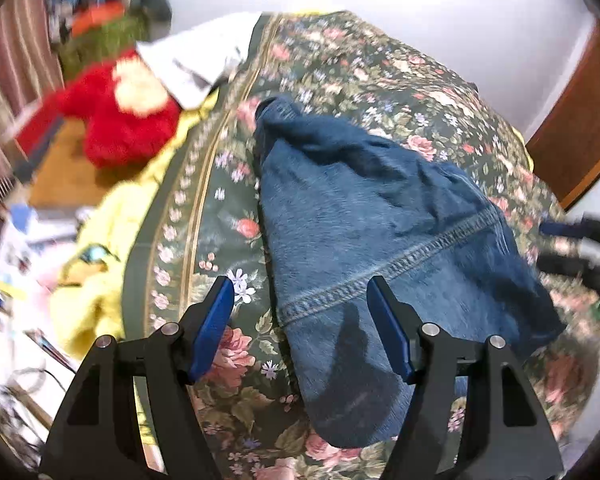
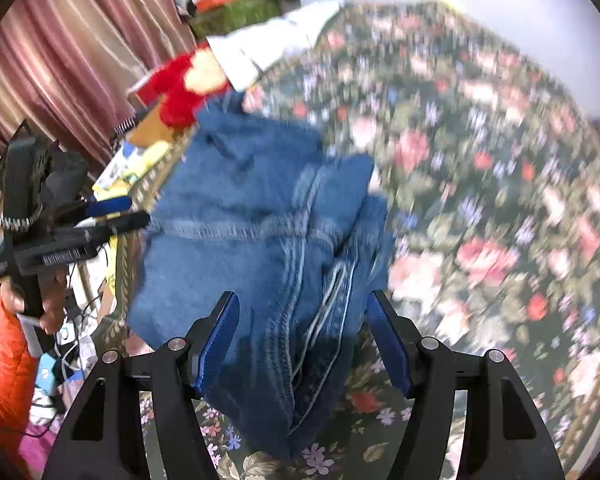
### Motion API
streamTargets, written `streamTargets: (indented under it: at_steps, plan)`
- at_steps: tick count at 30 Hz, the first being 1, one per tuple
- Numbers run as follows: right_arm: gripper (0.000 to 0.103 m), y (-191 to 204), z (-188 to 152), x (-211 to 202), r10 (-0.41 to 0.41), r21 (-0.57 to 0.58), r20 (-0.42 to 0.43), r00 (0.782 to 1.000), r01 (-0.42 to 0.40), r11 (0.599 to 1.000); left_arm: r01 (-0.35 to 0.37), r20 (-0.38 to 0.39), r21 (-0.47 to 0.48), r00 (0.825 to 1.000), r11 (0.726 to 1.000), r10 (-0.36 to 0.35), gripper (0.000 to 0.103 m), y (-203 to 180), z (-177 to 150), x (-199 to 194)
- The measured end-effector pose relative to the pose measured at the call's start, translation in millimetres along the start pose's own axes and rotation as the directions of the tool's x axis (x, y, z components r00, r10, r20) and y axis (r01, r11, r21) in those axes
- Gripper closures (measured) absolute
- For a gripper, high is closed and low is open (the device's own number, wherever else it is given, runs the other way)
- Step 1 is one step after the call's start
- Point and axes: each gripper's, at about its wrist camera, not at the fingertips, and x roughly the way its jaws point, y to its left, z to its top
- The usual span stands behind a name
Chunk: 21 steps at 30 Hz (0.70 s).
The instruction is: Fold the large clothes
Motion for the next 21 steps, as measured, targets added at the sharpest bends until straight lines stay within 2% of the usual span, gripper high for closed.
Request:
streamTargets:
  at_steps: [4,8,11,17,21]
  plan:
    - [0.027,13.8,0.9,-4.8,-0.022,-0.037,0.050,0.999,0.023,0.999,-0.079,0.052,0.103,0.996,0.992,0.074,0.035,-34.8,-1.8,5.3]
    - [0.027,20.4,-11.8,23.5,-0.053,-0.083,-0.026,0.998,0.050,0.995,-0.131,0.046,0.156,0.991,0.979,0.126,0.035,-56.5,-7.3,25.2]
    - [0.027,14.4,-24.0,43.1,-0.075,-0.108,-0.092,0.993,0.065,0.992,-0.143,0.012,0.153,0.990,0.978,0.143,0.035,-58.1,-16.7,36.7]
    - [0.020,-14.2,-33.9,36.3,0.010,-0.049,-0.099,0.995,-0.015,0.999,-0.174,0.026,0.121,0.985,0.977,0.172,0.028,-45.3,-29.2,38.2]
    - [0.016,-25.4,-40.6,27.8,0.015,-0.051,-0.102,0.995,-0.020,0.999,-0.182,0.019,0.137,0.983,0.974,0.181,0.027,-36.0,-32.0,28.6]
